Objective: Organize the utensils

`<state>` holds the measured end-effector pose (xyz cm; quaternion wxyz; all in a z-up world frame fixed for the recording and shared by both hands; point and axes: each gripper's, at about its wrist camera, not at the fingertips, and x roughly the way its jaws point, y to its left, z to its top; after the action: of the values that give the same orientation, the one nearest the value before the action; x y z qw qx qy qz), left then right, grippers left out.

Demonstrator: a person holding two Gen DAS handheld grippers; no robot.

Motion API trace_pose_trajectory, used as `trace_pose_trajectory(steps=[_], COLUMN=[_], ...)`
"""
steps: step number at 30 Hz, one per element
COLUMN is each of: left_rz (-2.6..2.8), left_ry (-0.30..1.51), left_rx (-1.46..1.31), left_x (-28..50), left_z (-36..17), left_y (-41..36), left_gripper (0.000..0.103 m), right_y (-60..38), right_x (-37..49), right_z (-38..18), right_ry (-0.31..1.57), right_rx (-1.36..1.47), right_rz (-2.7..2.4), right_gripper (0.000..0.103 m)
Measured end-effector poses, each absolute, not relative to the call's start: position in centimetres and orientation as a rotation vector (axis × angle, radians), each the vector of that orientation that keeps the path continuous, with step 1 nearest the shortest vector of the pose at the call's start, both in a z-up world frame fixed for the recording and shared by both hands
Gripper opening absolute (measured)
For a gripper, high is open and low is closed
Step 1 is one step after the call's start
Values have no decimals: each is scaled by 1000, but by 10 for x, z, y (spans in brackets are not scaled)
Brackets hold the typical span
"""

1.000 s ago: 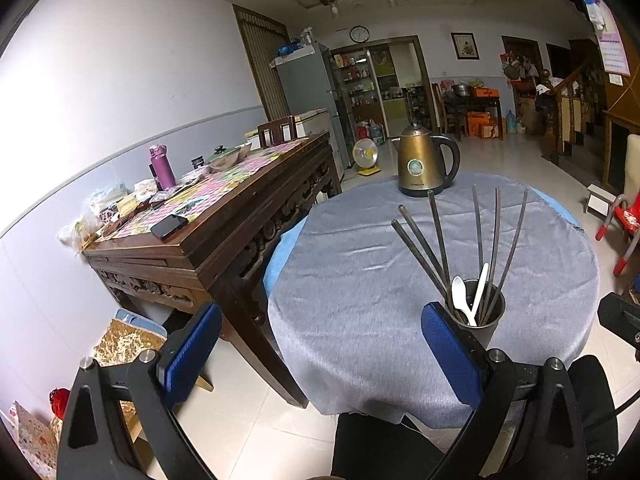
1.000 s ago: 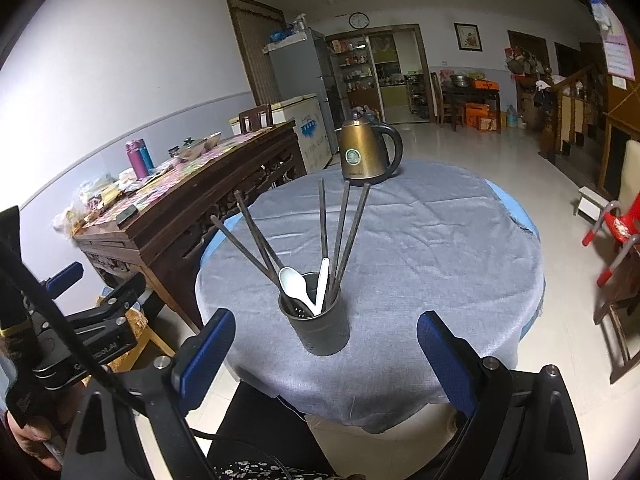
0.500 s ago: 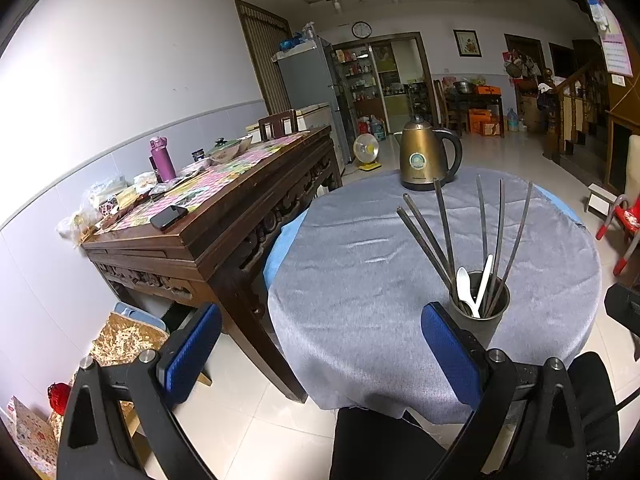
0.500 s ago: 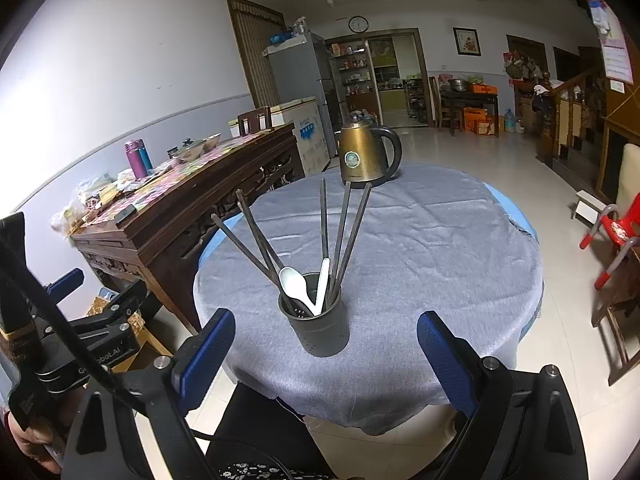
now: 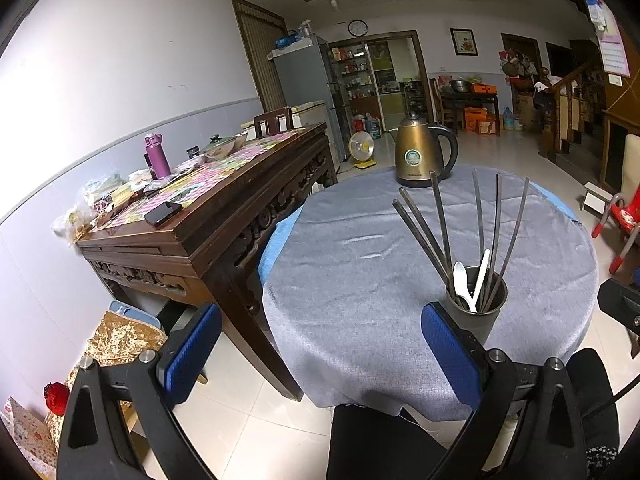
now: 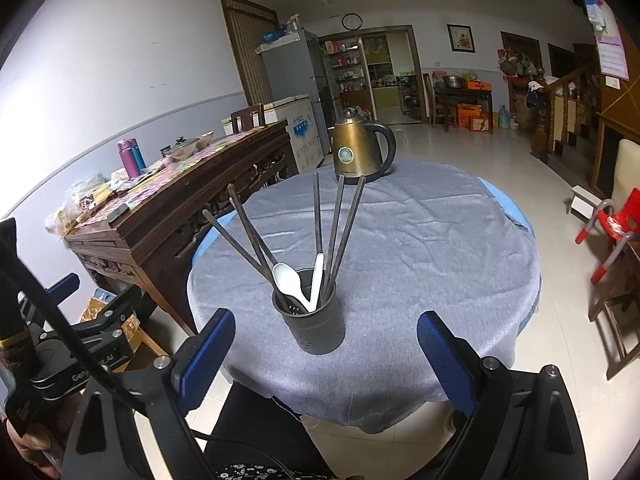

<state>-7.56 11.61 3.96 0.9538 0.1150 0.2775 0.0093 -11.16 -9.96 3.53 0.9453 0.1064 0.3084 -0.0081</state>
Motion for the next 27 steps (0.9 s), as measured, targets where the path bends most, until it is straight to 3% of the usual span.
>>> trace_pose_trajectory(steps=[27], left_rz=[-25], left_ry=[574], left_rx=[255], left_x=[-81], left_z=[34], left_y=[104], left_gripper=[100], right_y=[-102], right_x=[-107], right_z=[30], right_ry=[635], right_rx=[240], right_rz=[-30], right_gripper=[94])
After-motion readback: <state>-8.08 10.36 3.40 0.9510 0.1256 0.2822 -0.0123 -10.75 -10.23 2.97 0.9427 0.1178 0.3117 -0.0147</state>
